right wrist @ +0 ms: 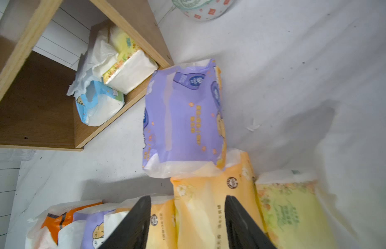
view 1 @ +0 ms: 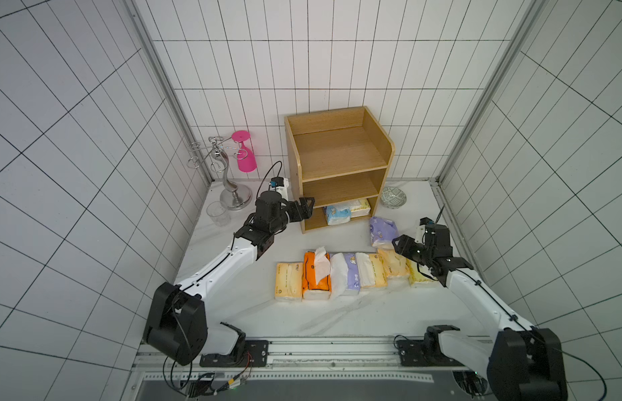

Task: Remove the tissue boxes from the shelf
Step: Place the box of tissues at the center of the board.

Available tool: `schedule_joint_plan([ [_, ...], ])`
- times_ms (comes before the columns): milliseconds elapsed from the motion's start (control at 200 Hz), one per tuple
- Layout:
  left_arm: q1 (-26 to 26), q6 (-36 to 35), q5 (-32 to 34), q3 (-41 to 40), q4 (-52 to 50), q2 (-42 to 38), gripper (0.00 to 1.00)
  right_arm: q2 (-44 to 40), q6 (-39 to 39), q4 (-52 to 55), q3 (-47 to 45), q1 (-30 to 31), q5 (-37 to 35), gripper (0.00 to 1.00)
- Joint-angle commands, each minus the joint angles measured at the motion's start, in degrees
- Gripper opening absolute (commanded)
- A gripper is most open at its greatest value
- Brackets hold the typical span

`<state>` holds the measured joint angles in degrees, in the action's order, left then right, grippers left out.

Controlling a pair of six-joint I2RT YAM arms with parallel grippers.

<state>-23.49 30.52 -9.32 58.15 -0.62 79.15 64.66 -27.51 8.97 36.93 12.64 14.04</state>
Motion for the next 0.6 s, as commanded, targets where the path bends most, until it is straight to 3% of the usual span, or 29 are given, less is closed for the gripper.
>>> schedule_joint_plan([
  [0,1.1,0.7,-1.8,0.6,1.6,1.0,0.92,4.2,-0.3,0.1,5.0,3.9,-3.5,0.55],
  [340,1.3,-0.5,-1.2,-1.5,1.3,-0.3,0.93,21.8,1.8,-2.9,12.3,6.3,-7.3,0.47],
  [595,1.6,-0.2,-2.2,-2.0,1.5,0.9,0.93,26.5,3.5,-3.6,12.3,5.8,-9.3,0.43],
])
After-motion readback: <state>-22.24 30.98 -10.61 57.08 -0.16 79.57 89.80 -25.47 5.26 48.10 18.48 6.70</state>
